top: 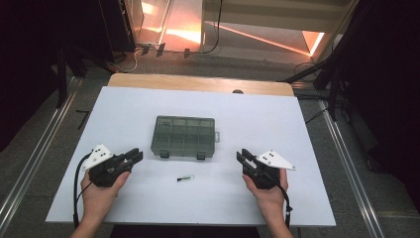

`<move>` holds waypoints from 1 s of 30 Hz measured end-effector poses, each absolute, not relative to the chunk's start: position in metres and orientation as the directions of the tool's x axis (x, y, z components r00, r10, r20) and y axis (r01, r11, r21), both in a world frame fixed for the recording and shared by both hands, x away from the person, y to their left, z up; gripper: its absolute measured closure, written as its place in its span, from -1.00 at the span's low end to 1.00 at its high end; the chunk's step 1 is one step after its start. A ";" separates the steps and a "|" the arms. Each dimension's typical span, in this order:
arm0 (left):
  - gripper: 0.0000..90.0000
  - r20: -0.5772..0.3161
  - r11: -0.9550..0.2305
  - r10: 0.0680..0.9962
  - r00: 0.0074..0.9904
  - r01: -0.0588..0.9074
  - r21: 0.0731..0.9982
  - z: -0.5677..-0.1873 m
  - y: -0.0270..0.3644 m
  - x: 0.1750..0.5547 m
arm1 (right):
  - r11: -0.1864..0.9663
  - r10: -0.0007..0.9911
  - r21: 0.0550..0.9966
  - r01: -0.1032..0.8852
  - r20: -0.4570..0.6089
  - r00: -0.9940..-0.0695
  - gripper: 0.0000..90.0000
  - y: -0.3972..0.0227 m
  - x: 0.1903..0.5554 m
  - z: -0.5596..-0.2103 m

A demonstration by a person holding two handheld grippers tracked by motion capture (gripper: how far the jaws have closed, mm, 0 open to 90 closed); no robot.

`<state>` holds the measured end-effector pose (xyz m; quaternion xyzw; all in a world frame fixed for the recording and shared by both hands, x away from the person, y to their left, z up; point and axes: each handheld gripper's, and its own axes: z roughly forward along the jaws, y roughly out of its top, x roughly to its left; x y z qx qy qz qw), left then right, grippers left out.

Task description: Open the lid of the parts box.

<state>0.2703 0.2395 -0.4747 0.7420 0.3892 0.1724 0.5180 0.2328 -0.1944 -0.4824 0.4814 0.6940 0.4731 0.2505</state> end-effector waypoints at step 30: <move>1.00 -0.183 -0.244 0.738 0.649 0.510 0.825 -0.485 0.239 0.324 | 0.186 0.820 0.801 0.568 0.191 -0.539 1.00 -0.172 0.286 -0.492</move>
